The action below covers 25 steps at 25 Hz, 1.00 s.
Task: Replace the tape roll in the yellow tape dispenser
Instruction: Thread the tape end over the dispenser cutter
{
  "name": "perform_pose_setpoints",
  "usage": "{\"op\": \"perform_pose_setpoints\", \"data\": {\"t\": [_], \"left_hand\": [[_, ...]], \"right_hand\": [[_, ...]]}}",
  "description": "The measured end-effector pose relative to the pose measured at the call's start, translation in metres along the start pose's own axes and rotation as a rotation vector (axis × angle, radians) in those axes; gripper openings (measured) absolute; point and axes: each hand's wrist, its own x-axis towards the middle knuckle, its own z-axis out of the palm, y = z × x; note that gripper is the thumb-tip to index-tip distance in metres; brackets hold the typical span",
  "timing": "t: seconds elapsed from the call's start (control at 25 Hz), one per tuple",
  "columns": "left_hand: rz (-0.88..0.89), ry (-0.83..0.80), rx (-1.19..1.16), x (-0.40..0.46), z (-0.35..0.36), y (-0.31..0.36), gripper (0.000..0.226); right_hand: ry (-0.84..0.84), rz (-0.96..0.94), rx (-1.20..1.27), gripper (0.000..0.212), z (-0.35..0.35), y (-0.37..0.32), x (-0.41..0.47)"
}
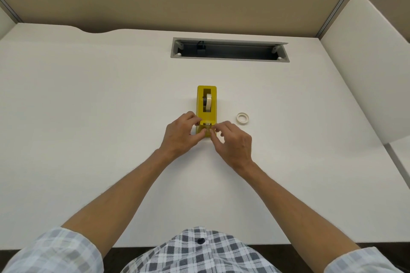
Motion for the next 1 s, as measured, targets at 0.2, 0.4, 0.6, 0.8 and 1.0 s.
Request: {"op": "perform_pose_setpoints", "data": {"t": [0.2,0.4,0.6,0.8,1.0], "left_hand": [[0.007,0.000,0.008,0.001,-0.002,0.002,0.034],[-0.006,-0.007,-0.024,-0.002,-0.002,0.002,0.035],[-0.022,-0.014,-0.018,-0.002,-0.001,0.003,0.033],[-0.012,-0.013,0.004,-0.001,-0.002,0.004,0.035],[-0.013,-0.012,0.016,0.000,-0.001,0.003,0.033]], "right_hand": [[-0.139,0.076,0.002,0.036,-0.001,0.002,0.010],[-0.159,-0.032,-0.058,0.031,-0.001,0.003,0.013],[-0.162,-0.032,-0.046,0.026,-0.004,0.002,0.018],[-0.217,-0.016,-0.009,0.028,-0.005,0.002,0.023],[-0.237,-0.014,-0.009,0.027,-0.005,0.004,0.022]]}}
